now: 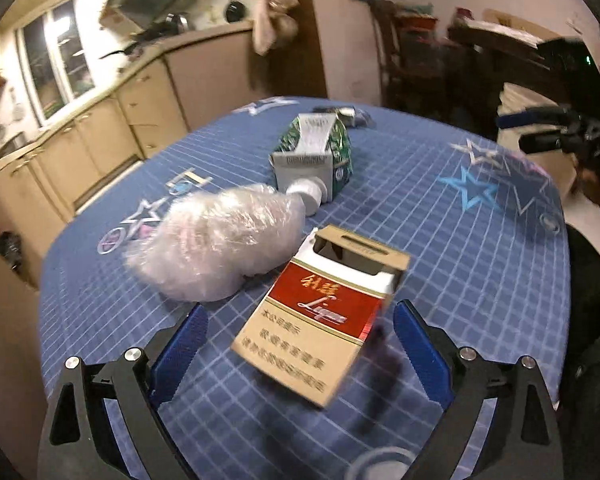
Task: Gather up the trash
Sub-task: 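Grasp the red Liqun cigarette pack with the left gripper while the right gripper grasps the black snack pouch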
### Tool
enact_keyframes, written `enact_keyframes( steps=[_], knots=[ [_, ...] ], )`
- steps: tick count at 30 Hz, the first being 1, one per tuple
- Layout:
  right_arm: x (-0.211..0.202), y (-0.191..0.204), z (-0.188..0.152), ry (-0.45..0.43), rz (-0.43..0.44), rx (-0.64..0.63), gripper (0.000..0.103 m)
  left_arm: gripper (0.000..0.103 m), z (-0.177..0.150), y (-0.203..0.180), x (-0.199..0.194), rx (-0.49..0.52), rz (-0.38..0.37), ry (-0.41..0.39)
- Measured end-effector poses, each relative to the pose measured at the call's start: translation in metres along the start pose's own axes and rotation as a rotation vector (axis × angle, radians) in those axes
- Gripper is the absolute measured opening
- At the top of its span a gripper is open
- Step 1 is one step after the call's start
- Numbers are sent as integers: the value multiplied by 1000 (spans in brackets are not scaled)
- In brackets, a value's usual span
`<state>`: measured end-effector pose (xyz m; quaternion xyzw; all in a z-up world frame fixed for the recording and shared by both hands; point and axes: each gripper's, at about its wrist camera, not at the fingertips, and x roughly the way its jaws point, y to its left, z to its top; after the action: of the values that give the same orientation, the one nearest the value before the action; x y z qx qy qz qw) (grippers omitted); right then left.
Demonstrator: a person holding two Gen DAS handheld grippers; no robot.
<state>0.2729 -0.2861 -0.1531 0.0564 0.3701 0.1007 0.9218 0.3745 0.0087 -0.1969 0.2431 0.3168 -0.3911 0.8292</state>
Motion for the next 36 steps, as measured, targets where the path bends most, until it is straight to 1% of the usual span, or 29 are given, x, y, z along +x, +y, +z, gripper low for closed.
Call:
enact_keyframes(
  steps=[2,3,4,5,6,7,8,10,11,13,16,18,21,23,24,25,27,28,29,31,33,35,36],
  knots=[
    [4,0,3,8,-5,-4,90,93,3,6,7,-15,-52,23],
    [6,0,5,9,-7,-8,90,92,4,7,8,-16,-77,20],
    [8,0,8,7,-11,-14,90,86,5,6,8,-9,-96,17],
    [10,-1,11,3,-15,-24,90,77,5,3,10,4,-114,27],
    [13,-1,15,-2,-20,-31,90,76,5,0,12,10,-106,33],
    [17,-2,20,-9,-29,-42,90,74,5,-2,12,10,-98,31],
    [20,-4,25,-14,-35,-47,90,68,5,-4,10,1,-95,24],
    [31,-10,41,-15,-45,-55,90,63,4,-6,7,-30,-90,16],
    [38,-14,50,-13,-52,-57,90,60,2,-10,4,-45,-84,12],
    [52,-21,66,-7,-64,-60,90,60,-1,-17,-3,-54,-61,1],
    [76,-31,91,27,-75,-81,90,59,-3,-29,-21,-99,-35,-42],
    [92,-37,103,45,-90,-103,90,59,-5,-33,-35,-147,-12,-83],
    [118,-42,117,86,-98,-139,90,58,-6,-35,-51,-240,48,-121],
    [136,-44,123,128,-68,-160,90,58,-7,-38,-57,-302,85,-137],
    [142,-45,125,137,-75,-167,90,58,-8,-39,-60,-331,92,-144],
    [151,-45,127,151,-85,-182,90,58,-8,-40,-61,-352,99,-145],
    [163,-46,129,178,-75,-198,90,58,-9,-43,-65,-372,135,-144],
    [168,-46,130,185,-82,-202,88,58,-9,-44,-65,-377,147,-144],
    [175,-47,132,197,-77,-208,83,58,-9,-45,-66,-385,162,-142],
    [182,-47,134,217,-68,-212,76,58,-10,-43,-65,-398,177,-135],
    [186,-49,136,218,-52,-207,71,58,-8,-41,-65,-412,198,-125],
    [185,-49,138,217,-27,-194,55,58,-7,-37,-63,-424,212,-111],
    [185,-49,139,214,-28,-196,50,58,-8,-36,-62,-427,223,-105]
  ],
)
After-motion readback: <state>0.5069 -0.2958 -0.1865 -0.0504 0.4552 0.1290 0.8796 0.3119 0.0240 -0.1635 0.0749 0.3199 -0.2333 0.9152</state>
